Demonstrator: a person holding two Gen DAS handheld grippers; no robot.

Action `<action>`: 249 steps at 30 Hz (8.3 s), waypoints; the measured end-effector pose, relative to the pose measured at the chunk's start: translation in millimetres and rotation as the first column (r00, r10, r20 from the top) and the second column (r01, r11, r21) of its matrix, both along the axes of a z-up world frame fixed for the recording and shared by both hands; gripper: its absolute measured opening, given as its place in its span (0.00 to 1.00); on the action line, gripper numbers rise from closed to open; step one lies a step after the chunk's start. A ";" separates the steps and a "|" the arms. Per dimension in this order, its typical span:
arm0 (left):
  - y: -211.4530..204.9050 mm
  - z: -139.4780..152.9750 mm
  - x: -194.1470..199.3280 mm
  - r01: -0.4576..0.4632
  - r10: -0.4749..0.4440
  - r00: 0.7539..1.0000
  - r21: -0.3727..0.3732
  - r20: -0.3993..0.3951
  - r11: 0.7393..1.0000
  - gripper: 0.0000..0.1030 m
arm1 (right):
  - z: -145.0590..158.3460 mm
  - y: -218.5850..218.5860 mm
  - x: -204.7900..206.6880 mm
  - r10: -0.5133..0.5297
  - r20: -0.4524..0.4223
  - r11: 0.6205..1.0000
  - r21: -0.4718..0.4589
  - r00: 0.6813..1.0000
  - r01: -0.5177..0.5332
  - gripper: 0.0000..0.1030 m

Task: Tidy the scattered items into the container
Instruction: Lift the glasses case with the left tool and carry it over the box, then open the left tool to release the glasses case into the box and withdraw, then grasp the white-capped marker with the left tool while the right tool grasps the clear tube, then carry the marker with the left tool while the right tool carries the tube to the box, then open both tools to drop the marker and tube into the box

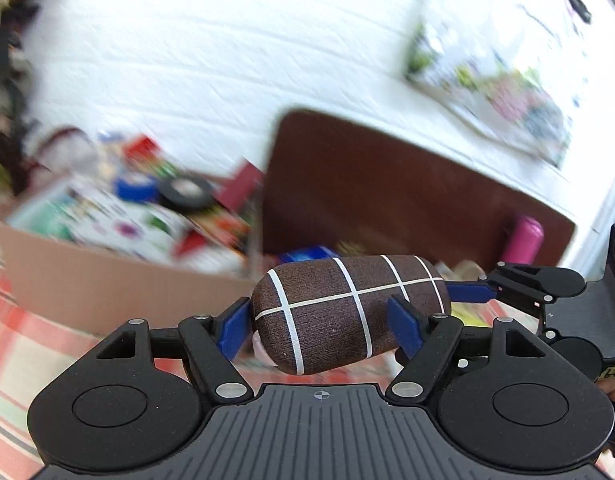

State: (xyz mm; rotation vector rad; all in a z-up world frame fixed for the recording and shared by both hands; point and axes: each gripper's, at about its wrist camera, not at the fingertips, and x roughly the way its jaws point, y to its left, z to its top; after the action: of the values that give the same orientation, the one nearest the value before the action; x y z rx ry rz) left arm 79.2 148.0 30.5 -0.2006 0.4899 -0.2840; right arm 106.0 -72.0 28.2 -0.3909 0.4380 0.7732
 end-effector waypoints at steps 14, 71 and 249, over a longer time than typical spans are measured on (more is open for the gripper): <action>82.8 28.3 91.5 -0.092 0.091 0.996 0.054 0.026 0.994 0.72 | 34.6 123.8 78.6 0.019 0.028 1.000 -0.001 0.999 -0.019 0.72; -90.8 -96.3 -3.7 0.119 -0.098 0.982 0.128 -0.160 0.985 1.00 | -65.0 -112.2 -11.3 -0.369 -0.250 0.916 0.067 0.895 0.396 0.99; 166.0 0.0 158.8 -0.413 0.445 0.880 0.192 -0.169 0.890 0.55 | 16.1 207.1 212.4 0.055 -0.272 0.990 0.140 0.961 -0.017 0.54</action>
State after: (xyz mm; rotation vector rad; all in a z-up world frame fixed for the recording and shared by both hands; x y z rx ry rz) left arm 238.0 313.9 30.5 -0.1879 0.6578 0.2151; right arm 318.4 135.1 44.3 -0.1630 0.6365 0.8921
